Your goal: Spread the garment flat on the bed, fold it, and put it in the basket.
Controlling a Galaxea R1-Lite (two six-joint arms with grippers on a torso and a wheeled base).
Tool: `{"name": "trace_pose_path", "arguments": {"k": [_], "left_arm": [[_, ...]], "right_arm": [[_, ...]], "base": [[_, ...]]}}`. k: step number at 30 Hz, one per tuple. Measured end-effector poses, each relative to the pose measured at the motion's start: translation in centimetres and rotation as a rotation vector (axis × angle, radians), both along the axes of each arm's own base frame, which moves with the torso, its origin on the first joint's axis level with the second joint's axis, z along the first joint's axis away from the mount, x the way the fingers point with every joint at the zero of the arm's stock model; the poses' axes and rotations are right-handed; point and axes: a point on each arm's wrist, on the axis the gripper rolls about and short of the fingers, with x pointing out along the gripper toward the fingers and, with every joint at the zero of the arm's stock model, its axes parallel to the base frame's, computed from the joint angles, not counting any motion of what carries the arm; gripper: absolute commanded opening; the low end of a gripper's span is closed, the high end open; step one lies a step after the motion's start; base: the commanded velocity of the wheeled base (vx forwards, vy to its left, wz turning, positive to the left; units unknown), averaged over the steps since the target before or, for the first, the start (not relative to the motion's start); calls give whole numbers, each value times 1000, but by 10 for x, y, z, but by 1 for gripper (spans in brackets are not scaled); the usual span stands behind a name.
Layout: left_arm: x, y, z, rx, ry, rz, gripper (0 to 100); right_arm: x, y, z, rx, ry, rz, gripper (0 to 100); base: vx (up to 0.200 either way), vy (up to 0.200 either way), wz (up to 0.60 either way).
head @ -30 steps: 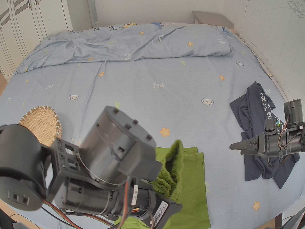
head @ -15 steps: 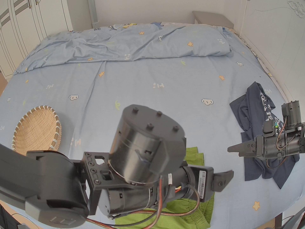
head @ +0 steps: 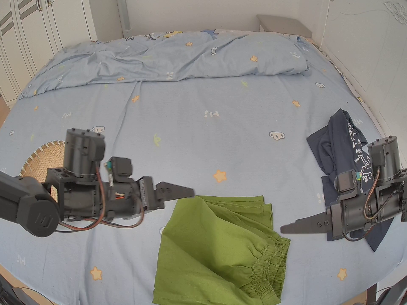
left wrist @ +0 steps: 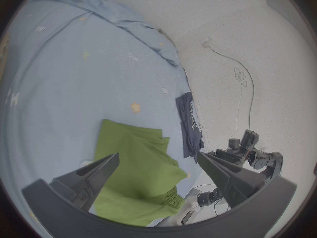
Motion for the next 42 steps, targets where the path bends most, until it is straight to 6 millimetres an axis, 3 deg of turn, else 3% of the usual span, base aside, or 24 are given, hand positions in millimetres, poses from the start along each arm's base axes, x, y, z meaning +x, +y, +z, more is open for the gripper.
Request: {"name": "trace_pose_path", "arguments": {"k": [4,8,13,19,25,33,37,42], "left_arm": [[-2,36,-22,8,44,24,100],[-6,49,-44,59,60,-3,100],[-8,47,-70,102,112,-65,100],[-13,36,-87,88,154,-156,100],[-12,32,-95,64,169,-200,100],[-6,26,-105,54,155,-220,100],[-3,23,-110,55,161,-225,100],[-3,15,-114,53,155,-250,100]], "right_arm": [[-11,28,4,-7,-16,118,100],[-13,57,-1,-66,-22,169,100],[-15,92,-16,-139,-9,231,100],[-5,113,-35,-189,30,249,100],[19,99,-54,-229,87,167,100],[49,53,-75,-254,178,-4,100],[52,34,-84,-245,227,-37,100],[48,25,-91,-253,262,-46,100]], "base": [[0,0,0],[0,0,0],[0,0,0],[0,0,0],[0,0,0],[0,0,0],[0,0,0],[0,0,0]]}}
